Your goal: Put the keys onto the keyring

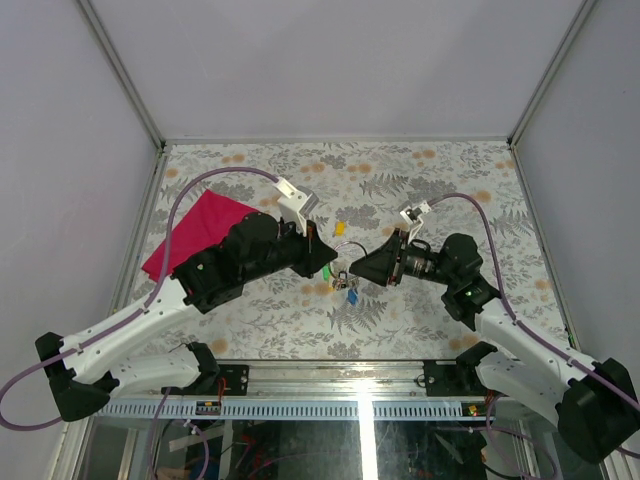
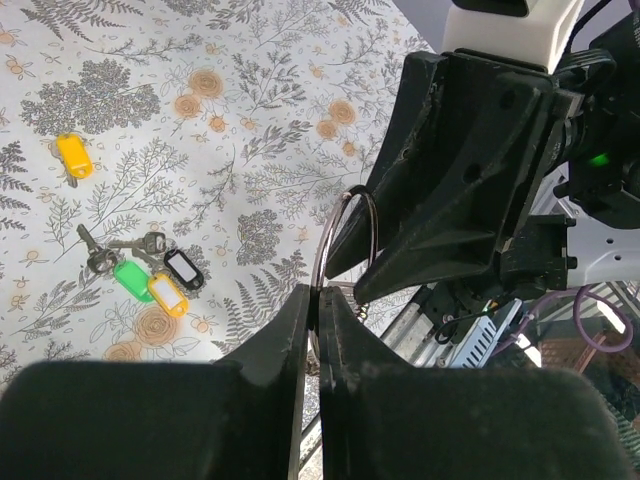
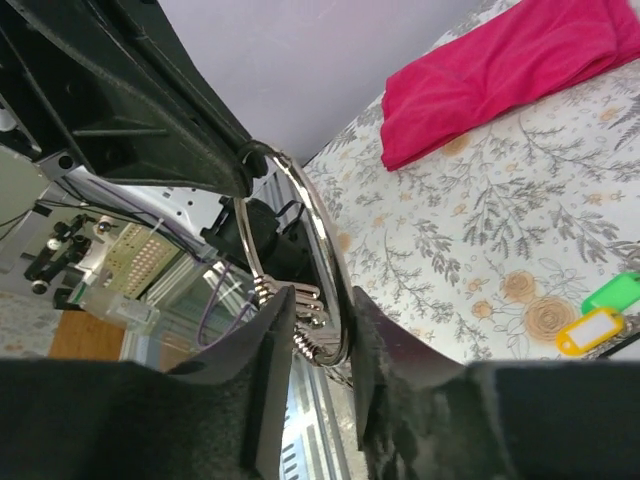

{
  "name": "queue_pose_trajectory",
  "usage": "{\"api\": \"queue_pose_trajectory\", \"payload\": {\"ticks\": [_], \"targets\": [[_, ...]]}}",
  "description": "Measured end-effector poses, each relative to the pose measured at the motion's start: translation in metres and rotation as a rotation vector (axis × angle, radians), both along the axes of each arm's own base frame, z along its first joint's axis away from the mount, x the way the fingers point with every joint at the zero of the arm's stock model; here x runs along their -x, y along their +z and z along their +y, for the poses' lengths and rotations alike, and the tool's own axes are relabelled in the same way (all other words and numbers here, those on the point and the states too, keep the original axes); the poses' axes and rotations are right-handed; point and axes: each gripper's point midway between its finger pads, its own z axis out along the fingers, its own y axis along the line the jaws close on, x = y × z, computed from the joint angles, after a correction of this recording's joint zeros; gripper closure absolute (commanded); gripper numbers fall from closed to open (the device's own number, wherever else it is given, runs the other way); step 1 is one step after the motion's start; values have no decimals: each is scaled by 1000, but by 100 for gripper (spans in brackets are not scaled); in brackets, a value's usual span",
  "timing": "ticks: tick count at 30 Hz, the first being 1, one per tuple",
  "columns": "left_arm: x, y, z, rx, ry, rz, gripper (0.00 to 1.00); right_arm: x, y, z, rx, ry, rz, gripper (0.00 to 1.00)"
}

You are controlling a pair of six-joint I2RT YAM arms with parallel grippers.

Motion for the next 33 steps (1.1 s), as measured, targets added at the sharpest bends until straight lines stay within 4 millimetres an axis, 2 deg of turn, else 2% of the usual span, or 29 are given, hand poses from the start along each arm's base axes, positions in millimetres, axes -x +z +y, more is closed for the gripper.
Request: {"api": "queue_pose_trajectory", "payload": {"ticks": [3, 5, 6, 7, 11, 14, 18, 20, 21, 25, 26, 27, 33], "targets": [[1, 1, 0, 2, 0, -3, 100, -4, 2, -1, -5, -26, -10, 91], [1, 2, 1, 4, 0, -4, 100, -6, 5, -2, -10, -45, -15, 100], [1, 2, 1, 5, 0, -6, 96, -6, 7, -4, -12, -52, -19, 100], [1, 3, 1, 4, 1, -8, 86, -5, 8, -4, -14, -55, -23, 100], [0, 3, 1, 5, 5, -12, 65, 1, 15, -8, -21, -59, -40, 100], [-2, 3, 1, 3, 12, -13, 59, 2, 19, -10, -20, -69, -46, 100], [-2, -3, -3, -13, 13, -7, 57, 3, 25, -11, -24, -76, -52, 100], [-3, -9, -6, -27, 12, 0, 60, 2, 26, -12, -26, -81, -52, 100], [-3, -12, -8, -36, 12, 4, 65, 2, 26, -12, -26, -84, -51, 100], [-5, -21, -12, -59, 14, 15, 95, 2, 26, -12, -25, -85, -44, 100], [-5, -21, -13, -60, 13, 14, 100, 2, 26, -12, -24, -85, -40, 100], [-6, -21, -13, -57, 17, 15, 100, 2, 25, -12, -20, -86, -40, 98], [-7, -16, -15, -39, 26, 13, 100, -1, 26, -16, 5, -118, -43, 62]]}}
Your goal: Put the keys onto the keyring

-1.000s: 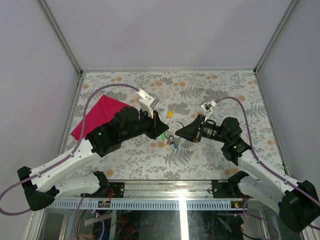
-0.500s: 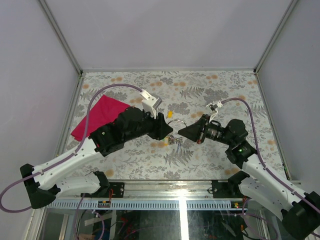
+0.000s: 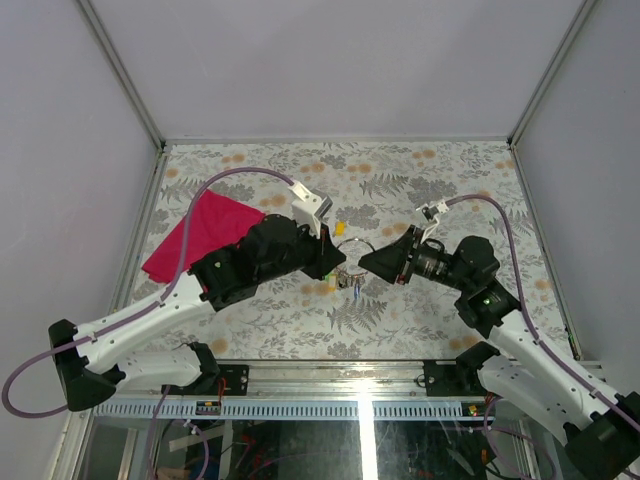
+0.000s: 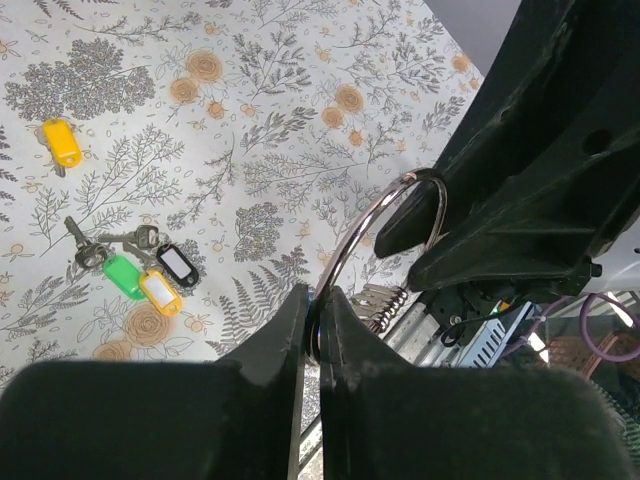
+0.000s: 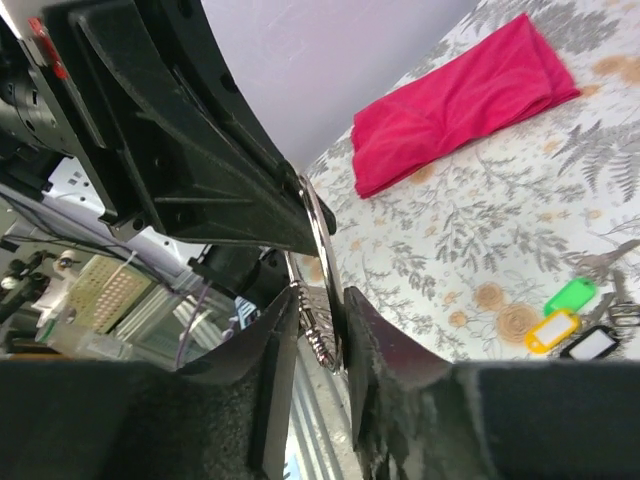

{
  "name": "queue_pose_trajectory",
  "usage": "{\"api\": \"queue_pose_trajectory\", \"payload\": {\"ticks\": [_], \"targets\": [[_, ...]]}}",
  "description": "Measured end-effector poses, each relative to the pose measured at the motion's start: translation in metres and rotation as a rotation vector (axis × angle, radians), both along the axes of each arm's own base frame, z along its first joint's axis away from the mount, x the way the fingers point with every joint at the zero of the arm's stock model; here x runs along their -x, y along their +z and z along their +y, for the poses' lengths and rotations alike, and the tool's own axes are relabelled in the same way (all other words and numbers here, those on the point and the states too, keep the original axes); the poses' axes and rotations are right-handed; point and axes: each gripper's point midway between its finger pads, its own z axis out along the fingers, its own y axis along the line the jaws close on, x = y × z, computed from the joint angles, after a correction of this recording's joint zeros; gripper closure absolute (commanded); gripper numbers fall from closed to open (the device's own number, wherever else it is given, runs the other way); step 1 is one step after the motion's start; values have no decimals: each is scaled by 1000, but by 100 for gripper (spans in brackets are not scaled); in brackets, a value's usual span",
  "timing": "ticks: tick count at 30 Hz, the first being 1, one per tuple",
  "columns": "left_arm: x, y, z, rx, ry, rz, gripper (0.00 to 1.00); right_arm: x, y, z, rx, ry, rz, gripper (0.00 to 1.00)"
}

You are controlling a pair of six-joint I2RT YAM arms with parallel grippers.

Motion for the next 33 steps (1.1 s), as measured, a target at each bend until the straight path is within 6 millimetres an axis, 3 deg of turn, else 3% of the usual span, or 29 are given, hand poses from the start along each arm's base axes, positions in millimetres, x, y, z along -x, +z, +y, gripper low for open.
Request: {"api": "queue_pose_trajectory", "payload": {"ticks": [5, 14, 25, 33], "targets": [[2, 1, 0, 9, -1, 12, 100, -4, 19, -10, 31, -66, -50, 46], [7, 21, -3, 92, 4, 42, 100, 6, 73, -49, 70, -235, -286, 41], [10, 109, -2, 272, 9, -23, 100, 24, 114, -91, 91, -390, -613, 49], [17, 160, 0, 349, -29, -83, 100, 30, 130, -91, 98, -379, -803, 50]]}}
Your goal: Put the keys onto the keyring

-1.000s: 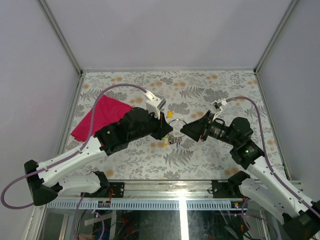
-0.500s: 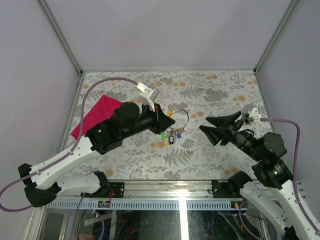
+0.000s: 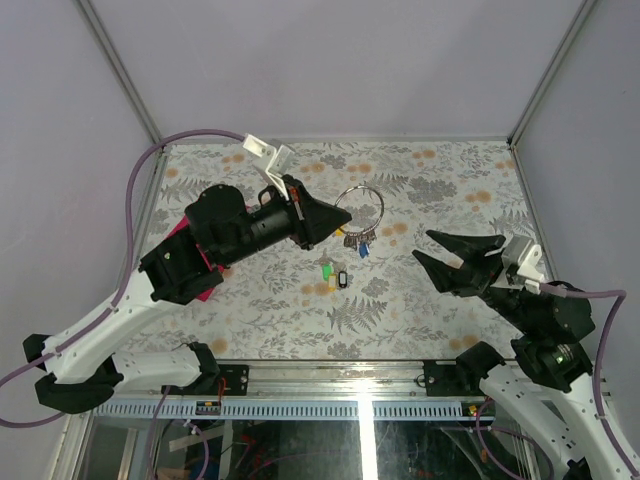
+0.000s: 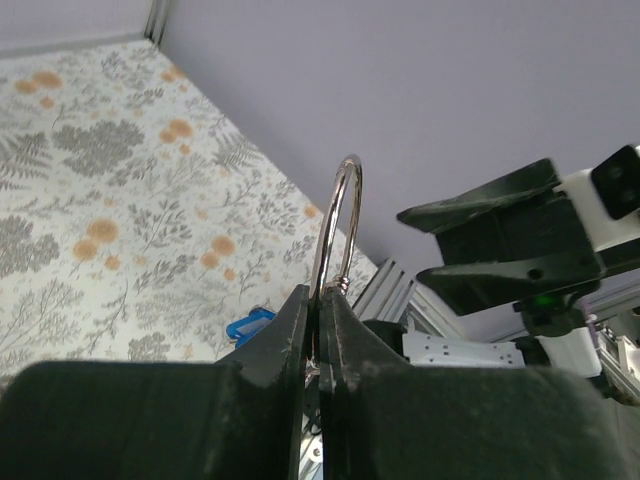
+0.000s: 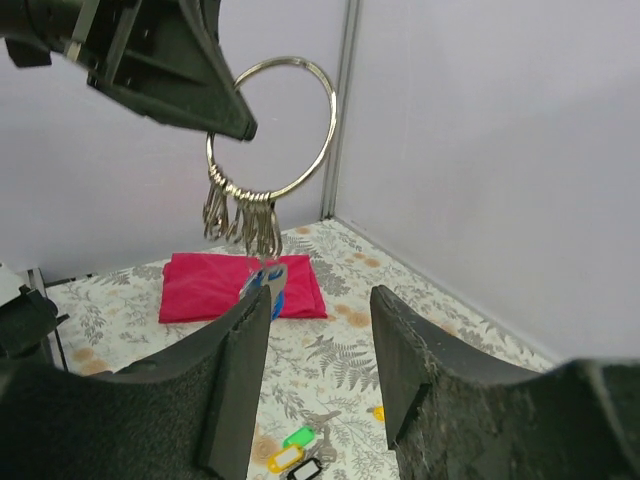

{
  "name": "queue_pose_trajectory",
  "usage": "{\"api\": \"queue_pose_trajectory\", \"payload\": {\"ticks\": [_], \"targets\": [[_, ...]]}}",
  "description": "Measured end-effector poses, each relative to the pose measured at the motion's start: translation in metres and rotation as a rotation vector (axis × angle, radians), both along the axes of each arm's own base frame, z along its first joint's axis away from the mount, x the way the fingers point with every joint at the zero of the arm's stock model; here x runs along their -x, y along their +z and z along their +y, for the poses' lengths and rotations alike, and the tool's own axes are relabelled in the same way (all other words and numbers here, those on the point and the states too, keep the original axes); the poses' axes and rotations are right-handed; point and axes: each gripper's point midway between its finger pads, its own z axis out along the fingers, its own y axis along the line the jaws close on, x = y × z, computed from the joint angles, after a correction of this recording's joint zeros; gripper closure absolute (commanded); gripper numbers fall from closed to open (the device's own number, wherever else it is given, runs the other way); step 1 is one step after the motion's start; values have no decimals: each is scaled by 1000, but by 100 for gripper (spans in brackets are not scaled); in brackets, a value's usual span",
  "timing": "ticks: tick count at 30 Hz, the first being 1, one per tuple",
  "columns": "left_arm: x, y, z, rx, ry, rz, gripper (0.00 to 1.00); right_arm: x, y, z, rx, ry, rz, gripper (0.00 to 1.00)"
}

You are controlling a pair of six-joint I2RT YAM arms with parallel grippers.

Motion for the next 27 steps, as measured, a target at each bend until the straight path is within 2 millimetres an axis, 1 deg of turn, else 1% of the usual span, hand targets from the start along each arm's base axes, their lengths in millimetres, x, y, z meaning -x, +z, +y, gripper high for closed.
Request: {"api": "queue_pose_trajectory", "payload": {"ticks": [5, 9, 11, 15, 19, 24, 27], "targets": [[6, 32, 1, 47, -28, -52, 100, 5, 7, 7, 41, 40, -97, 53], [10, 46, 0, 63, -54, -78, 100, -1, 7, 16, 73, 64, -131, 55], [12, 48, -1, 62, -65, -89, 100, -6, 6, 21, 87, 73, -135, 56], [14, 46, -2, 50, -82, -95, 100, -16, 3, 31, 110, 94, -136, 57], [16, 43, -3, 34, -95, -98, 100, -20, 9, 40, 117, 125, -146, 58], [17, 42, -1, 26, -97, -100, 100, -18, 21, 44, 110, 150, -179, 59], [19, 43, 2, 29, -97, -104, 100, -12, 28, 45, 106, 173, -198, 59]]}}
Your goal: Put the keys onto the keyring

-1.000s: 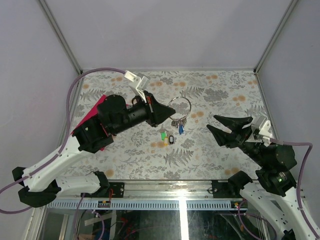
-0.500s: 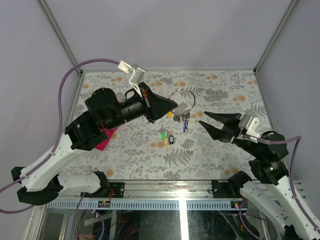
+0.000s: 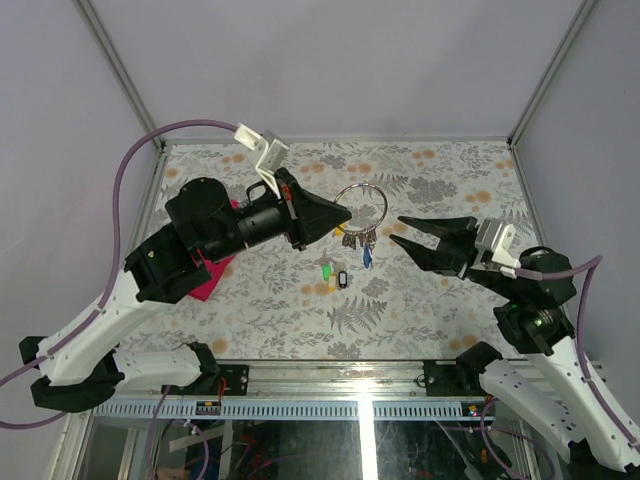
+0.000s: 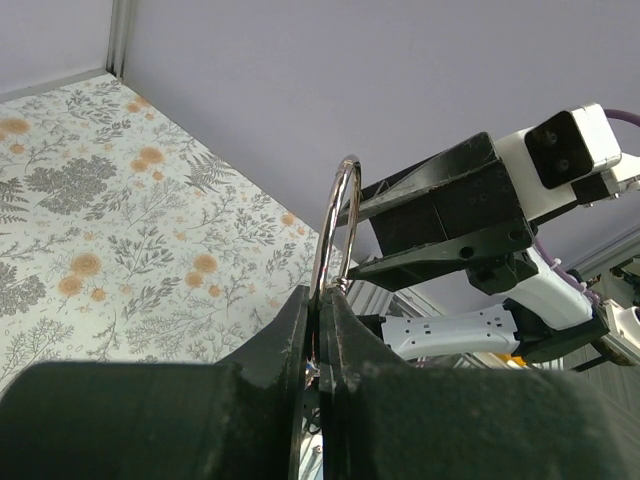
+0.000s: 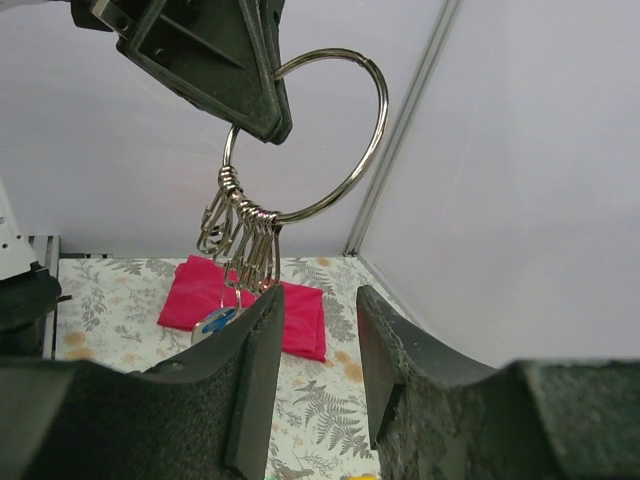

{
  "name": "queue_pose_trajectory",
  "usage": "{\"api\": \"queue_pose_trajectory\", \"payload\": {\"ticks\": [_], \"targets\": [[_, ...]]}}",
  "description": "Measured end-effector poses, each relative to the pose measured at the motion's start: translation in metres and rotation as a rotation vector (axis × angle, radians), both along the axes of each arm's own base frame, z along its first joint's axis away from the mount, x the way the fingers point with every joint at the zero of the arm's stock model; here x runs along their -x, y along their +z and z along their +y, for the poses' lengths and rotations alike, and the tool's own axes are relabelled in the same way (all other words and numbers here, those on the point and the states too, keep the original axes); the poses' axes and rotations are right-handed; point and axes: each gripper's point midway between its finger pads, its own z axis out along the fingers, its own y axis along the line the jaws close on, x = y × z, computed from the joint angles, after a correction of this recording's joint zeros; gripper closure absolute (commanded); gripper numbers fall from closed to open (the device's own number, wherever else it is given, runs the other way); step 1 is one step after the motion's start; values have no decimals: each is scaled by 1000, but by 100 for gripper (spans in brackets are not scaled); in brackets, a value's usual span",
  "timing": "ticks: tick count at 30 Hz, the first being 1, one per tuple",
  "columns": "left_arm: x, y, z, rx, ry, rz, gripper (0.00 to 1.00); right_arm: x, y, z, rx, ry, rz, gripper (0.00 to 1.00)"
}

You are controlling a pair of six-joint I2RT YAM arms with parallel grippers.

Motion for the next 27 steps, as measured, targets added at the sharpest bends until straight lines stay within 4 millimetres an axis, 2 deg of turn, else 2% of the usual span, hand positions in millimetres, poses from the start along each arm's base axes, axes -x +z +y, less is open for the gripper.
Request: {"api": "queue_pose_trajectory", "payload": {"ticks": [9, 17, 20, 27], "targets": [[6, 8, 10, 21, 2, -19, 100, 9, -2, 5, 49, 44, -18, 59], [7, 5, 12, 18, 6, -16, 100, 38, -7, 20, 145, 117, -98, 63], [7, 5, 12, 18, 7, -16, 100, 36, -3, 19, 155, 95, -124, 63], [7, 5, 12, 17, 10, -15, 100, 19, -5, 24, 169, 43, -132, 61]]}}
